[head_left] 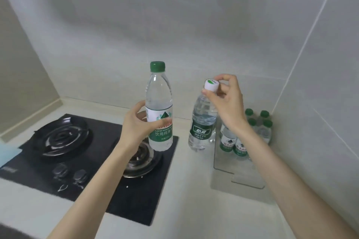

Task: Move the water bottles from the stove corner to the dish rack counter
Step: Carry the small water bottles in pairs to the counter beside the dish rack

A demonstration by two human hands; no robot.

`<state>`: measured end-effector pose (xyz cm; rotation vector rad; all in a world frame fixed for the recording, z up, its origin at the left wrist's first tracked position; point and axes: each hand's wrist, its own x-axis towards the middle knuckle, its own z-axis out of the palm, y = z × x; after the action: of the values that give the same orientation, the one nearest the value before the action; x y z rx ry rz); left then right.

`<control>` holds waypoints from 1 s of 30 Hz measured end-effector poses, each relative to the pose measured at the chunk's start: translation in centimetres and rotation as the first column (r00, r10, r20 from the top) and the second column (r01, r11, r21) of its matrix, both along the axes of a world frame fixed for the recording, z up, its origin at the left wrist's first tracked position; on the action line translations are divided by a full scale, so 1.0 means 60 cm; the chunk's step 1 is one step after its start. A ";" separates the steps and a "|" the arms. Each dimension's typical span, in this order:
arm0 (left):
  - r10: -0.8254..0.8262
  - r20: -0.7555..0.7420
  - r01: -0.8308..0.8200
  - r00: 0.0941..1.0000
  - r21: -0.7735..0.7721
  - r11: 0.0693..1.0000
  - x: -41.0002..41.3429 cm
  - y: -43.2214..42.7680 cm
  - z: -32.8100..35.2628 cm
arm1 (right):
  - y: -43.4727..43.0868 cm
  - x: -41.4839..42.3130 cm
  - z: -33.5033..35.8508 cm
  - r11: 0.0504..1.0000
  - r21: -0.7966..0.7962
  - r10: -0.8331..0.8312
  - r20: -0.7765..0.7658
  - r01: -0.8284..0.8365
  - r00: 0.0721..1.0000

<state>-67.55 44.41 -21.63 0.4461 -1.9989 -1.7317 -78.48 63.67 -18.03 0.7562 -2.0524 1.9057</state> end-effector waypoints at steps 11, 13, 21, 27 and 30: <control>0.348 0.034 -0.348 0.937 0.002 0.938 0.249 -0.096 -0.032 | -0.197 0.151 -0.037 0.895 0.125 0.419 0.093 -0.428 0.903; 0.403 0.039 -0.403 0.915 0.002 0.915 0.298 -0.114 -0.037 | -0.236 0.185 -0.039 0.854 0.144 0.490 0.096 -0.500 0.866; 0.628 0.036 -0.628 0.777 -0.022 0.778 0.530 -0.201 -0.040 | -0.395 0.373 -0.022 0.644 0.171 0.743 0.092 -0.746 0.663; 0.722 0.017 -0.721 0.692 -0.022 0.692 0.732 -0.267 -0.024 | -0.515 0.563 -0.011 0.494 0.176 0.857 0.067 -0.852 0.511; 0.770 0.010 -0.770 0.638 -0.013 0.638 0.827 -0.294 -0.016 | -0.568 0.659 -0.012 0.434 0.163 0.893 0.054 -0.886 0.447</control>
<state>-17.92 26.75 -22.56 1.1252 -1.4508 -1.1473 -38.96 29.58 -18.74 2.2992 -1.9222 2.0731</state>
